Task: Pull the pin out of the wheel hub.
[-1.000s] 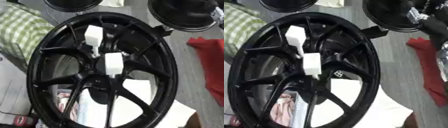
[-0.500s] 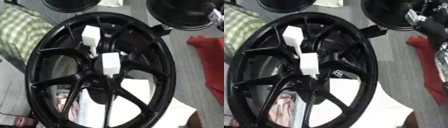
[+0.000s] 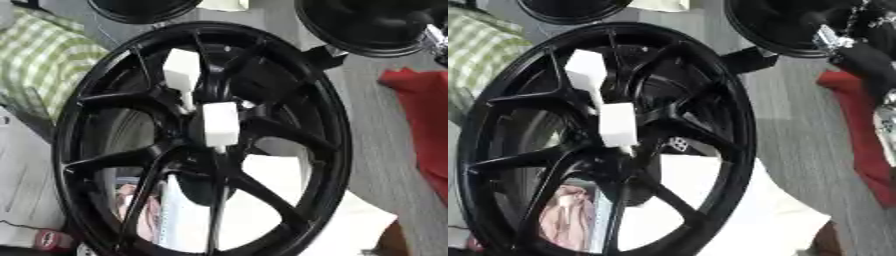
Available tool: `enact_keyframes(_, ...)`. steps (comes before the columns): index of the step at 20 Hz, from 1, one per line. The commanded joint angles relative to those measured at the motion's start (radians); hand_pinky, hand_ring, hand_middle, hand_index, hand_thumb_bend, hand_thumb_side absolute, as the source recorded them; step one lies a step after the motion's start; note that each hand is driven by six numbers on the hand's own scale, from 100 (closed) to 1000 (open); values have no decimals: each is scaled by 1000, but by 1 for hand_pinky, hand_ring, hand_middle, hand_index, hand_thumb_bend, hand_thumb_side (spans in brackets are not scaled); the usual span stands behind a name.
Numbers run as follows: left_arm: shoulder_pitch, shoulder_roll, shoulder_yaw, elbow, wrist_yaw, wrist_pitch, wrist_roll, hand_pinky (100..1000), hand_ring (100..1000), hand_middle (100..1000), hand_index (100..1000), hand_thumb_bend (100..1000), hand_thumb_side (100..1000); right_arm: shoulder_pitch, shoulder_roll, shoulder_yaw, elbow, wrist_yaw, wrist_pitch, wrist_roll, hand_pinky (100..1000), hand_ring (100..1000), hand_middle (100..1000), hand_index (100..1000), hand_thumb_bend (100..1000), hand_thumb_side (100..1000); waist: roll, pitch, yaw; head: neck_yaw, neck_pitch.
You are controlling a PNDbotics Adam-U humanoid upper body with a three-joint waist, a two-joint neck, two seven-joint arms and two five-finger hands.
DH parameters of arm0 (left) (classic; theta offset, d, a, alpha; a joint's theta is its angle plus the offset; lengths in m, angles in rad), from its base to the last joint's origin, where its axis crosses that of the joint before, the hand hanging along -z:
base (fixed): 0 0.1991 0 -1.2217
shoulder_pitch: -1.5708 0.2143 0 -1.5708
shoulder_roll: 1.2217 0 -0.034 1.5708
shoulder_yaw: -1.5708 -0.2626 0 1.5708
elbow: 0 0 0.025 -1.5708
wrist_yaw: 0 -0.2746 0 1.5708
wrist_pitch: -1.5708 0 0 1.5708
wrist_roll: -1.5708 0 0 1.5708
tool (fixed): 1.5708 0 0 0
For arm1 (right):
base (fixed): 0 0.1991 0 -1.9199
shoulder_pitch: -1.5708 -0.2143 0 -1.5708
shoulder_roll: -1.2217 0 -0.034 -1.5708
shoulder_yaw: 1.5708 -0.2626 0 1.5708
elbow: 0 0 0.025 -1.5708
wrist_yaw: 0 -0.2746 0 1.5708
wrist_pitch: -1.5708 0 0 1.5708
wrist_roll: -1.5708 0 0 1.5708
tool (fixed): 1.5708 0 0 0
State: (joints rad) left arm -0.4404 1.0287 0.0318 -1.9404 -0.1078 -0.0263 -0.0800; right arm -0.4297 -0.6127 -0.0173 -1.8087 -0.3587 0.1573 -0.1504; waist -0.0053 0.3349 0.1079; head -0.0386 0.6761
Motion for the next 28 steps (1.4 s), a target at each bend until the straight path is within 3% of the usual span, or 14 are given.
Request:
enact_keyframes(1,-14,110,-34,-1,-21,-1,-83,741,713,683,800,100,735,-3,-42,-3,-7,6,-1,5,880,756,601,746,378,232,6,-27,4,-3,5)
enact_keyframes(5,-32,165,-93,-15,-37,-1,-226,745,737,705,801,100,755,-1,-49,1,-4,7,1,10,880,756,601,746,376,232,12,-29,4,-1,5)
enact_keyframes(15,-130,221,-220,-42,-65,-17,-591,758,783,751,821,158,830,-2,-65,12,3,13,5,24,880,756,601,746,374,232,24,-41,11,-7,8)
enact_keyframes(21,-227,189,-282,4,-4,-25,-759,760,782,751,827,153,875,-9,-65,21,5,15,8,35,880,756,601,747,373,233,26,-47,4,-4,10)
enact_keyframes(28,-395,99,-361,99,11,-4,-825,760,779,750,838,166,884,-6,-64,23,11,15,9,39,879,756,601,747,372,234,28,-53,5,-2,18)
